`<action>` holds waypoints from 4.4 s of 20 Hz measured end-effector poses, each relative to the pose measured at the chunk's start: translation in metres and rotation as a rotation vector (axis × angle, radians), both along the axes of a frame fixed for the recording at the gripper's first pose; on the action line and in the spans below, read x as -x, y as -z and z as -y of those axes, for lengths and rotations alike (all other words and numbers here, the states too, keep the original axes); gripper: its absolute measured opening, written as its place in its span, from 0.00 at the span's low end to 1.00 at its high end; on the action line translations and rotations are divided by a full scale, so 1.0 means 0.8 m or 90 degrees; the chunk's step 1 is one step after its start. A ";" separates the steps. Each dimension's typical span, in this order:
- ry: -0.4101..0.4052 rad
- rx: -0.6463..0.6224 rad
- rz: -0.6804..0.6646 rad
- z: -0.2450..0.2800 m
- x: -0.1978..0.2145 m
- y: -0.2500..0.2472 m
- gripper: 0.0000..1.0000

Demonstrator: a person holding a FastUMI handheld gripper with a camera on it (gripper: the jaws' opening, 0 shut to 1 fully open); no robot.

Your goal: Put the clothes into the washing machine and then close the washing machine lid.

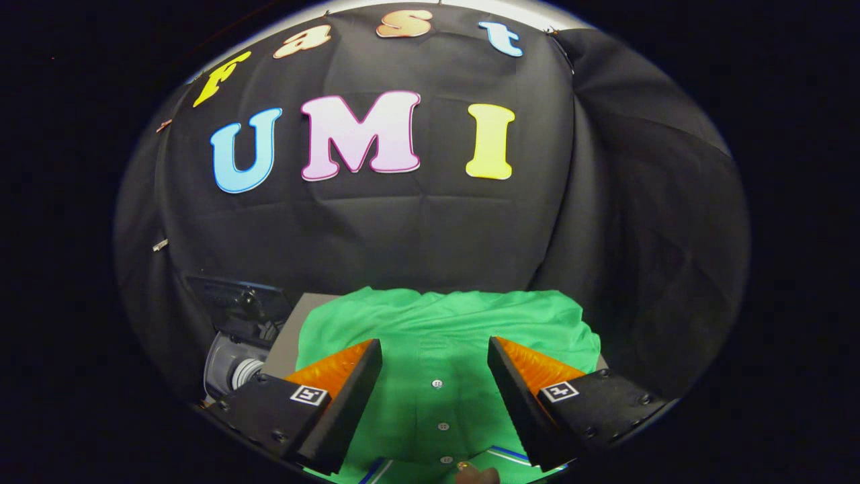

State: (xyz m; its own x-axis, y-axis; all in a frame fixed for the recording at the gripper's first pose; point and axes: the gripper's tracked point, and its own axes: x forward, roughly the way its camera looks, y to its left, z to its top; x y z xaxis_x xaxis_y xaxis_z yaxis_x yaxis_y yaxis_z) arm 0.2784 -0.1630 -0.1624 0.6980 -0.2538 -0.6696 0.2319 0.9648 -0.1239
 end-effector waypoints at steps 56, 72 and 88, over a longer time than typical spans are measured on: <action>-0.282 -0.193 0.306 -0.339 -0.011 -0.267 0.04; -0.464 -0.177 0.151 -0.510 -0.046 0.008 0.04; -0.437 -0.134 -0.126 -0.497 -0.048 0.215 0.73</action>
State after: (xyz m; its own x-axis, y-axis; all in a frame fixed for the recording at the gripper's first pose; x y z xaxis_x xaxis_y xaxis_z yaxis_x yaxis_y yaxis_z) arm 0.3171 0.2346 -0.3345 0.5149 0.3427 -0.7858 -0.4388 0.8928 0.1019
